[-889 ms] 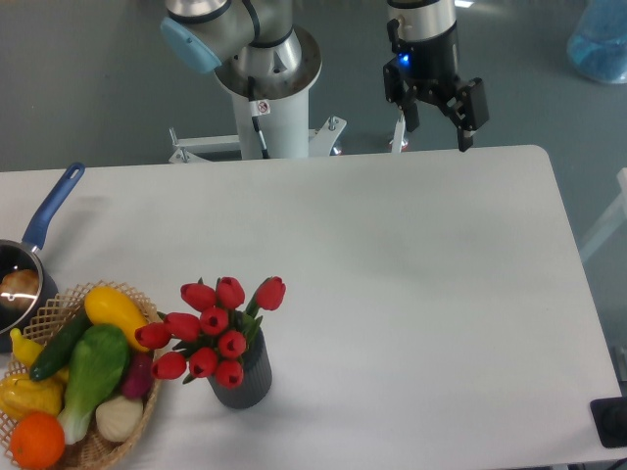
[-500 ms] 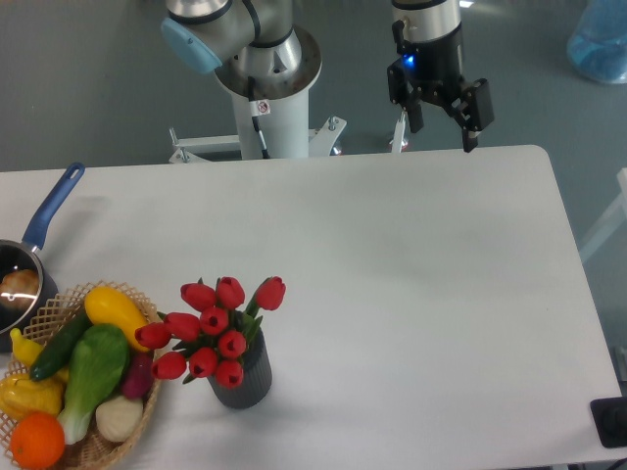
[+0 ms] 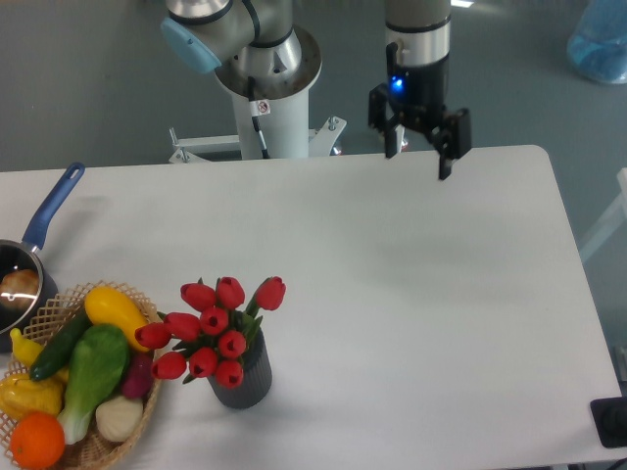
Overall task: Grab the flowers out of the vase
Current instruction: 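Move the open gripper down toward the red tulips in the black vase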
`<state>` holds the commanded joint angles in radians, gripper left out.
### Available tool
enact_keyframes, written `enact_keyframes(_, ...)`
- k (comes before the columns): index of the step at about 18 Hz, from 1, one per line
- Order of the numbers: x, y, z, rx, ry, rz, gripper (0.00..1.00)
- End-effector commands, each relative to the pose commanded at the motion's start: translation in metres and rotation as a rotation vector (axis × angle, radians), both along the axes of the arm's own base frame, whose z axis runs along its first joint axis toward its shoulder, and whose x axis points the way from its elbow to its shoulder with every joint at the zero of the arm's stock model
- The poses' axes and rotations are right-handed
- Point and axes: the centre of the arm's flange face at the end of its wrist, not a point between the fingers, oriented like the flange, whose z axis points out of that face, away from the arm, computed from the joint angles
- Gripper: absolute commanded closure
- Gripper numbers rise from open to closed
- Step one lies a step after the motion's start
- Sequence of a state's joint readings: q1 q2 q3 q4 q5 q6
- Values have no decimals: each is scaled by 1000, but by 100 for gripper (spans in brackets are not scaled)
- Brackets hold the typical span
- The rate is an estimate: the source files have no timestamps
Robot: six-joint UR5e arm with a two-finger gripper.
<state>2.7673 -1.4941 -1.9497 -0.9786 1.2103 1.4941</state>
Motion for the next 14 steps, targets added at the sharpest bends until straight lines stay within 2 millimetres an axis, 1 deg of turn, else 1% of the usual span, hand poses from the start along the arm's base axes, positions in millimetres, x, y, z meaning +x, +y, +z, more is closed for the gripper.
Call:
enact_keyframes(2, 5, 7, -7, 4, -33, -20, 0)
enact_keyframes(3, 7, 14, -15, 4, -56, -36, 0)
enact_keyframes(5, 16, 26, -21, 11, -80, -60, 0)
enact_keyframes(7, 22, 45, -35, 55, -151, -76, 0)
enact_keyframes(9, 27, 55, -34, 132, -208, -77, 0)
enact_keyframes(12, 29, 61, -27, 239, -287, -50, 0)
enact_keyframes(14, 25, 68, -31, 269, -325, -48, 0)
